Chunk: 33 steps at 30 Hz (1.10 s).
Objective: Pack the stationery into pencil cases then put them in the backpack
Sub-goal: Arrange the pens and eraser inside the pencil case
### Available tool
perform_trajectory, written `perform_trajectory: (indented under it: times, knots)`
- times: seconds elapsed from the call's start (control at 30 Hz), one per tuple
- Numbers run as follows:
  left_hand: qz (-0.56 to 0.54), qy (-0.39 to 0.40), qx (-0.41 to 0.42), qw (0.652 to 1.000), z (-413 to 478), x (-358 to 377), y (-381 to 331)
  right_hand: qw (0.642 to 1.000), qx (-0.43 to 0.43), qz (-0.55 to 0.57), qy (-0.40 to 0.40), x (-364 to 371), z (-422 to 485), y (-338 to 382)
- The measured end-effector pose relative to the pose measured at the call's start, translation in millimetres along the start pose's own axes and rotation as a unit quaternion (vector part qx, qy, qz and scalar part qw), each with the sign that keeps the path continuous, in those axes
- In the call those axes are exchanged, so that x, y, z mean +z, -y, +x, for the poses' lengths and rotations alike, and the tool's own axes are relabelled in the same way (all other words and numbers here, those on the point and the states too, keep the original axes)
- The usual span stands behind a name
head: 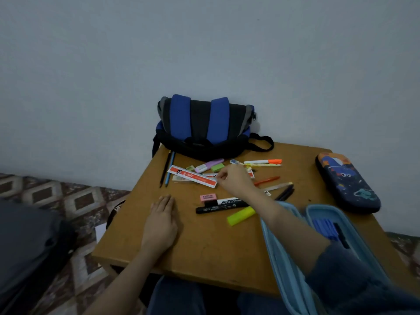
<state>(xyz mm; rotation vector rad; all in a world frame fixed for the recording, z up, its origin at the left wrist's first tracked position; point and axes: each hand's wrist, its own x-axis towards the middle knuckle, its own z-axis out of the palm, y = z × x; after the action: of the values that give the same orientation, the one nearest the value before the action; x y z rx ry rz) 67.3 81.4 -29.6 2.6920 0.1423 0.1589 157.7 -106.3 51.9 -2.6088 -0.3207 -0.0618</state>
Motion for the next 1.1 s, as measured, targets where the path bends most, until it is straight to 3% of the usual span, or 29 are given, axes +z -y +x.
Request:
perform_trajectory:
  times: [0.43, 0.67, 0.9, 1.1]
  knots:
    - [-0.007, -0.007, 0.005, 1.0, 1.2, -3.0, -0.7, 0.989, -0.048, -0.133, 0.053, 55.4, 44.5, 20.9]
    - [-0.008, -0.014, 0.004, 1.0, 1.2, -1.7, -1.4, 0.988, -0.054, -0.135, 0.052, 57.8, 47.0, 23.3]
    - [-0.014, -0.007, 0.0, 1.0, 0.3, -1.8, -2.4, 0.999, -0.047, 0.023, -0.013, 26.9, 30.3, 22.8]
    - [-0.008, -0.013, 0.004, 1.0, 0.9, -1.2, 0.0, 0.976, -0.002, 0.196, -0.097, -25.6, 1.9, 3.8]
